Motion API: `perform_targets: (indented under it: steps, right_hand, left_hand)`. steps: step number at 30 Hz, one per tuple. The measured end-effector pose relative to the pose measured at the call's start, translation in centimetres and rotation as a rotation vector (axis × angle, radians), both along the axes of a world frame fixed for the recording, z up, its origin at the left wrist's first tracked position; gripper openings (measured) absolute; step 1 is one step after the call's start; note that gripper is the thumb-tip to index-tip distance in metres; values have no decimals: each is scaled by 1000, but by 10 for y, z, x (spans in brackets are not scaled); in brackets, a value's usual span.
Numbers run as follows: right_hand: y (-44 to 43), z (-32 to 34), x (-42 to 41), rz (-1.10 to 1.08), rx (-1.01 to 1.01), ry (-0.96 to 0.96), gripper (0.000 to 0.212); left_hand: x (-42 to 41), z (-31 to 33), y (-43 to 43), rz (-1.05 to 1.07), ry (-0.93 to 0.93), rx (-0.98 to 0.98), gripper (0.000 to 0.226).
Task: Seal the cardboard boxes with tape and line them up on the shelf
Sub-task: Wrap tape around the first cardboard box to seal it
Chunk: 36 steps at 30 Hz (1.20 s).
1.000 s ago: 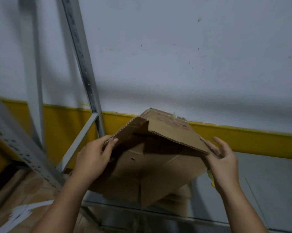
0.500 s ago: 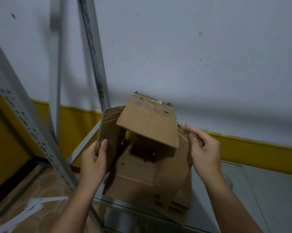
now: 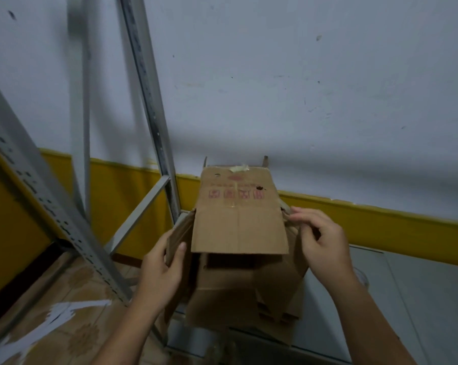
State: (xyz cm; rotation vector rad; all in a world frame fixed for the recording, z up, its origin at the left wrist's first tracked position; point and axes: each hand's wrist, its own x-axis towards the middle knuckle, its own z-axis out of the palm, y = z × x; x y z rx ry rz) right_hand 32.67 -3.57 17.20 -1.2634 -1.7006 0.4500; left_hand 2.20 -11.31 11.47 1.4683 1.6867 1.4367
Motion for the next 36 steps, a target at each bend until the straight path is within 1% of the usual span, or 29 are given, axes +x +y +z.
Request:
perform_targets:
  steps: [3,6,8,10,12,15,17,20,23,25,26,28,29,30,32,33,36]
  right_hand:
    - [1,5,0,-25,-100,-134,35]
    - [-2,17,-7,-21,-158,-296,25]
    - [-6,30,-18,-14,-180,-401,26]
    - [-10,45,-33,-2,-171,-462,34]
    - [-7,57,-50,38,-171,-570,54]
    - [16,70,-72,114,-263,-832,89]
    - [36,74,-81,150,-321,-984,103]
    - [60,68,-93,182,-338,-1098,107]
    - [70,57,-100,157,-245,-1095,100]
    - [73,52,-102,137,-169,-1095,89]
    - [74,51,-103,133,-141,-1103,81]
    - [75,50,-104,133,-89,-1106,64]
    - [76,50,-105,136,-68,-1100,56]
    - [76,51,-106,137,-48,-1089,51]
    - [77,52,-110,126,-6,-1081,48]
    - [76,53,-112,123,13,-1083,47]
    - [76,58,-119,131,23,-1091,44]
  left_hand:
    - [1,5,11,7,29,-1,30]
    - [2,6,15,-5,49,-7,33]
    - [1,6,15,-9,35,-8,32]
    - [1,7,14,-17,21,-13,26]
    - [1,9,14,-34,10,-22,24]
    - [-2,8,14,-62,-13,-39,24]
    - [-5,7,14,-77,-18,-53,23]
    - [-5,11,12,-109,-35,-58,23]
    - [-7,12,12,-163,-28,-61,28]
    - [-13,5,12,-189,-31,-94,38]
    - [-17,-1,10,-203,-34,-135,50]
    - [-28,-17,3,-224,1,-271,83]
    - [-34,-26,-3,-239,13,-342,96]
    - [-40,-36,-9,-263,-13,-396,104]
    - [-52,-59,-22,-294,-115,-471,111]
    - [-57,-71,-28,-280,-160,-501,115]
    - [-68,-102,-42,-214,-314,-574,138]
